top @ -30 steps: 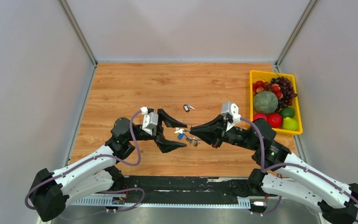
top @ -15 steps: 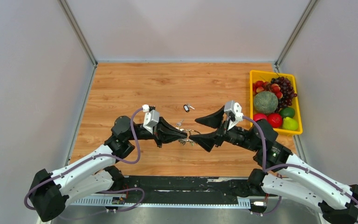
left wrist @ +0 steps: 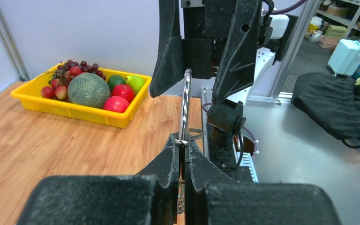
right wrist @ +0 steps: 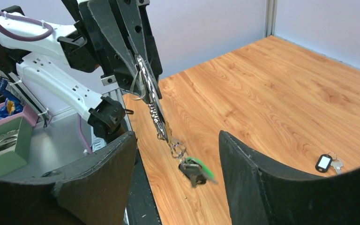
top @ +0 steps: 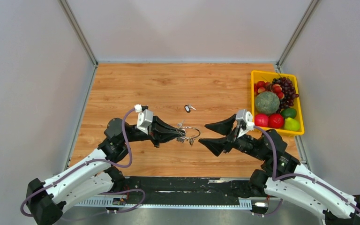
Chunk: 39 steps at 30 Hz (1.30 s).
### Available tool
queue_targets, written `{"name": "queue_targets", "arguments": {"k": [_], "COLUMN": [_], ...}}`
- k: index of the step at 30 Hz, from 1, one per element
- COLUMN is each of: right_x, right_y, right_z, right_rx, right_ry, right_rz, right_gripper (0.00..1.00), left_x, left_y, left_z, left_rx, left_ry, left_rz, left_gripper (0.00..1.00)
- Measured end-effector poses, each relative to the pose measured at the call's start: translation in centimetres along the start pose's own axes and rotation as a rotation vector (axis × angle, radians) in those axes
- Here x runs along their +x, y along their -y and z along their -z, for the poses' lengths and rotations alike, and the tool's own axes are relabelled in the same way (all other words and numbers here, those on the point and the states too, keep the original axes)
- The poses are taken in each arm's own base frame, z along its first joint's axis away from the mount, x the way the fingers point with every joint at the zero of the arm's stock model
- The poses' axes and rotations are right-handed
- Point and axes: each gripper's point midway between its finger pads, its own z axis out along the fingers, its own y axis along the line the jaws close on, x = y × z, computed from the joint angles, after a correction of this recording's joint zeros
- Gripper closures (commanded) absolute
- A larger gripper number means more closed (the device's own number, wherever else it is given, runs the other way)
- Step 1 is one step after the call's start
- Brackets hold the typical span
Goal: Remove the keys from the keyring
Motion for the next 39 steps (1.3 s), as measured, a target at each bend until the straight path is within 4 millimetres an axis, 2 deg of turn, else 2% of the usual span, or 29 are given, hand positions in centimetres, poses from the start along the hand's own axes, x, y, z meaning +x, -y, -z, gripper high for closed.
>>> {"name": "queue_targets", "arguments": {"k": [6, 9, 10, 13, 14, 15, 16, 17, 18, 19, 23, 26, 32, 39], "right_x": [0.9, 1.4, 1.5, 1.5, 1.5, 1.5, 1.5, 1.5, 1.4, 1.3, 0.2, -1.0, -4.3, -7.1], "right_y": [-0.1, -0.3, -0.4, -0.8, -1.0, -1.1, -1.1, -1.0, -1.1, -1.1, -0.8, -0.5, -0.7, -1.4], "right_z": [-0.5, -1.1, -1.4, -2.2, -2.5, -2.7, -2.9, -3.0, -3.1, -3.2, -3.3, -3.3, -3.3, -3.7], "right_rx": [-0.019, -0.038, -0.045, -0.076, -0.086, -0.093, -0.096, -0.096, -0.098, -0.097, -0.068, -0.039, -0.018, -0.038], "right_ry": [-0.035, -0.059, -0.067, -0.08, -0.084, -0.088, -0.093, -0.094, -0.096, -0.094, -0.066, -0.03, 0.05, 0.113], "right_rz": [0.002, 0.001, 0.0, -0.003, -0.008, -0.01, -0.007, -0.003, -0.01, -0.013, -0.021, -0.023, -0.022, -0.023], "right_gripper": [0.37, 0.46, 0.54, 0.89, 0.98, 1.0, 1.0, 1.0, 1.0, 1.0, 1.0, 1.0, 1.0, 1.0], "left_x": [-0.1, -0.1, -0.1, -0.1, -0.1, 0.0, 0.0, -0.1, -0.2, -0.3, -0.9, -0.9, -0.2, 1.3], "left_y": [0.1, 0.2, 0.2, 0.3, 0.3, 0.3, 0.3, 0.3, 0.2, 0.3, 0.5, 0.8, 1.2, 0.2], "left_z": [0.0, 0.0, 0.0, 0.1, 0.1, 0.1, 0.1, 0.1, 0.1, 0.2, 0.6, 1.6, 3.1, 2.5], "left_rx": [0.002, 0.005, 0.005, 0.008, 0.009, 0.009, 0.007, 0.001, -0.002, -0.002, -0.019, -0.046, -0.082, -0.09], "left_ry": [0.002, 0.001, 0.001, 0.0, 0.0, -0.001, -0.002, 0.0, 0.003, 0.005, 0.028, 0.058, 0.083, 0.045], "left_rz": [0.004, 0.009, 0.012, 0.016, 0.016, 0.017, 0.025, 0.034, 0.027, 0.025, 0.014, -0.011, -0.045, -0.013], "left_gripper": [1.0, 1.0, 1.0, 1.0, 0.93, 0.83, 0.56, 0.45, 0.3, 0.22, 0.16, 0.14, 0.17, 0.21]}}
